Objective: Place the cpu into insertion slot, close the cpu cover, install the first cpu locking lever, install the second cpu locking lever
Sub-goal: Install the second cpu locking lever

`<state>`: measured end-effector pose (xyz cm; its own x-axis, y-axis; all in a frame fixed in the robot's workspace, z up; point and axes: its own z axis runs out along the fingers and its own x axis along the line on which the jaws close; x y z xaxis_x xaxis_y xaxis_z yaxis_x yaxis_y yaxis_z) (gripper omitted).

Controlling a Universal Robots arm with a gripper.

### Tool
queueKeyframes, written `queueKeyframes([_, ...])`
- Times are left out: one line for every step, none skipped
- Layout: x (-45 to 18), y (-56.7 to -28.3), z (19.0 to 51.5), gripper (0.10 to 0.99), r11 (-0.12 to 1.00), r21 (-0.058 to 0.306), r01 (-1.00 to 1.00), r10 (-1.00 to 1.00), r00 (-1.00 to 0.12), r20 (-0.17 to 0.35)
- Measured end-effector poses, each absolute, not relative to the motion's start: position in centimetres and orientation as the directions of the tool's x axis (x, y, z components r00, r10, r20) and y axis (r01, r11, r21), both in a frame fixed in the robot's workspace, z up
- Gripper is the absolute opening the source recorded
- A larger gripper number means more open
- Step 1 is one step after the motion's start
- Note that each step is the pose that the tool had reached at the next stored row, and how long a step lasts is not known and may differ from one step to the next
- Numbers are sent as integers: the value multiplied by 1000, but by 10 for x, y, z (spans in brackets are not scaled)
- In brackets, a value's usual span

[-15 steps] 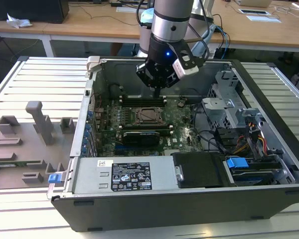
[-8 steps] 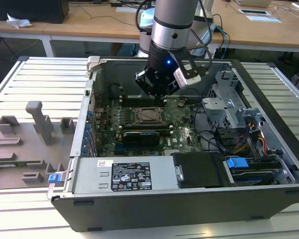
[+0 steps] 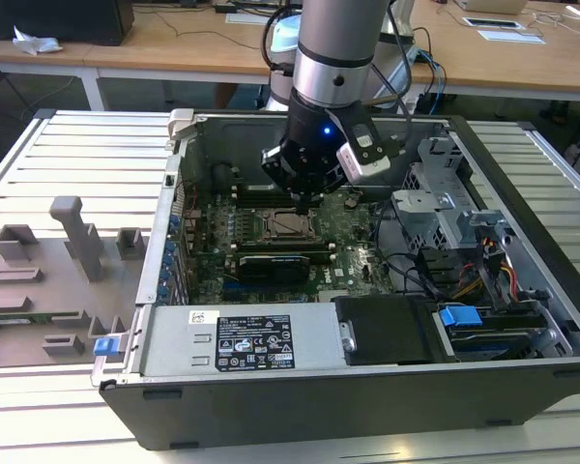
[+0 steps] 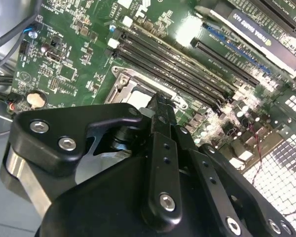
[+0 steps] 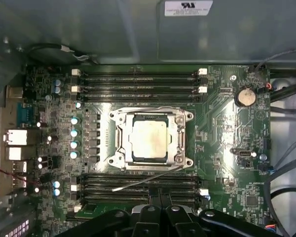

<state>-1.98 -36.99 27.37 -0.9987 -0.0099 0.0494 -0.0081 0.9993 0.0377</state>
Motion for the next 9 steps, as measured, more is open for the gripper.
queueKeyframes([-20, -373, 271, 106, 999, 40, -8, -10, -999, 49])
queueKeyframes([-20, -375, 262, 106, 999, 41, -8, -10, -999, 49])
queueKeyframes([-20, -375, 259, 106, 999, 41, -8, -10, -999, 49])
queueKeyframes([-20, -376, 256, 106, 999, 41, -8, -10, -999, 49])
queueKeyframes([-20, -376, 254, 106, 999, 42, -8, -10, -999, 49])
queueKeyframes([-20, -376, 252, 106, 999, 42, -8, -10, -999, 49])
queueKeyframes([-20, -376, 250, 106, 999, 42, -8, -10, -999, 49])
queueKeyframes([-20, -376, 247, 106, 999, 48, -8, -10, -999, 49])
queueKeyframes([-21, -377, 246, 106, 997, 71, -8, -12, -999, 49])
